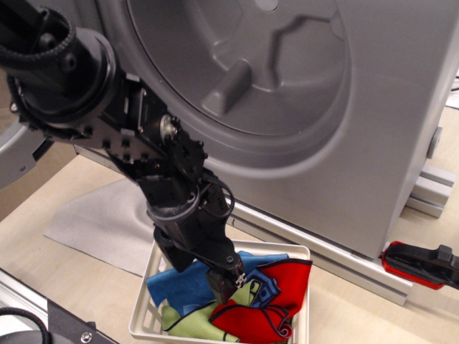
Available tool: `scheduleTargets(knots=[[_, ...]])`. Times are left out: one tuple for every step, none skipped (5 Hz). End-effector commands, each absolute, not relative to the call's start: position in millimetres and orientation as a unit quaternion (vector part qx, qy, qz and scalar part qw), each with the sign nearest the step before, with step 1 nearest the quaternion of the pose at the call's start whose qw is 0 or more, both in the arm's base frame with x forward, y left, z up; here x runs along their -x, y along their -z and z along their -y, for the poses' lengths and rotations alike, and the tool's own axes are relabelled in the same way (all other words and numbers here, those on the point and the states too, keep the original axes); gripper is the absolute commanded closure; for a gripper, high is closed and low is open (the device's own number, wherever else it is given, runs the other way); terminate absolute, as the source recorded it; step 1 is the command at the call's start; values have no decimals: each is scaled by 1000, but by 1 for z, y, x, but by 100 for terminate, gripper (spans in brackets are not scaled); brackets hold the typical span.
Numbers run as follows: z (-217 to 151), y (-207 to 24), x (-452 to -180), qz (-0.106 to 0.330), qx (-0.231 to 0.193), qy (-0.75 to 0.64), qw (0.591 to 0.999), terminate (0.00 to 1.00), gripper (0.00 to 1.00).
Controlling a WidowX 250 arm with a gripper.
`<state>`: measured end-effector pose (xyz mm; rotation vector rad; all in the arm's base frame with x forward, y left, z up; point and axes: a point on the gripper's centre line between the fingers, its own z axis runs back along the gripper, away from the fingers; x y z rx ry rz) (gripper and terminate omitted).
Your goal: Put clothes in laundry machine
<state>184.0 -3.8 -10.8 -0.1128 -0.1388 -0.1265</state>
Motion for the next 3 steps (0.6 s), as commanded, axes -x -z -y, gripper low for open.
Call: scheduleTargets(knots=[[-4, 13, -193, 83, 33, 53, 995, 0, 0], [-3, 23, -192, 69, 32, 60, 995, 0, 0], [7, 32, -188, 50, 46, 66, 995, 0, 0]])
